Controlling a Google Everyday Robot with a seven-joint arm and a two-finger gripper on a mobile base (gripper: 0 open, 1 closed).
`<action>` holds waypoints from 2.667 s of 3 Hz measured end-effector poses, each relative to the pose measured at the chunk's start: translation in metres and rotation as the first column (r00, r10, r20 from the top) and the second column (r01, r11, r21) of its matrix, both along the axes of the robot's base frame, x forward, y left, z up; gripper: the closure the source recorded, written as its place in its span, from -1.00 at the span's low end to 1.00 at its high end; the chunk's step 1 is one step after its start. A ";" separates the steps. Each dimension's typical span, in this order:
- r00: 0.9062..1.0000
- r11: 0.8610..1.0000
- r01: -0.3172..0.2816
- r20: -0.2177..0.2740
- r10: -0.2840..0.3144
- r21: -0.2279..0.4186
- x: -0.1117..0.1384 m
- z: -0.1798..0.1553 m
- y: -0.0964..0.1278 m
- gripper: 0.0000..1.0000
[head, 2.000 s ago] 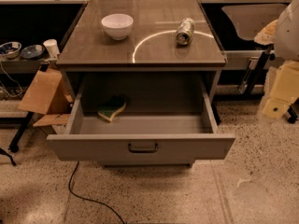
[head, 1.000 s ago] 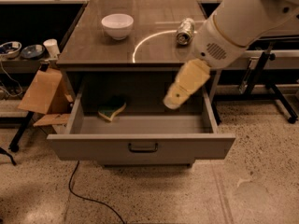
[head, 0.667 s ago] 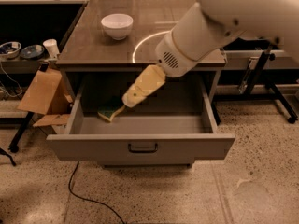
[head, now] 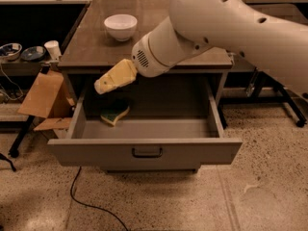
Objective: Pick sponge from top drawer and place on counter
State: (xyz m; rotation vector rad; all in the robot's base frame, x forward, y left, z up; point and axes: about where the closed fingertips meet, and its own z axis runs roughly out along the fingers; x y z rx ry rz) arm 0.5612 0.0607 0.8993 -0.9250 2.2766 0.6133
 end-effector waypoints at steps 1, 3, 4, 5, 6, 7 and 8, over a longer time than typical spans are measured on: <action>1.000 1.000 0.000 0.000 0.000 0.000 0.000 0.000 0.000 -1.00; 0.997 0.998 0.058 0.052 -0.056 -0.039 0.065 -0.044 0.036 -1.00; 0.996 0.996 0.088 0.015 -0.088 -0.023 0.107 -0.097 0.040 -1.00; 0.983 0.985 0.170 -0.067 -0.172 -0.043 0.122 -0.147 0.009 -1.00; 0.957 0.967 0.246 -0.145 -0.253 -0.063 0.115 -0.195 -0.021 -1.00; 0.958 0.969 0.245 -0.149 -0.247 -0.033 0.111 -0.216 -0.012 -1.00; 0.983 0.984 0.174 -0.059 -0.171 0.043 0.112 -0.228 0.041 -1.00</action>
Offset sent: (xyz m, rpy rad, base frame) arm 0.0332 0.0263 -0.0147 -0.0780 -0.0432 -0.0539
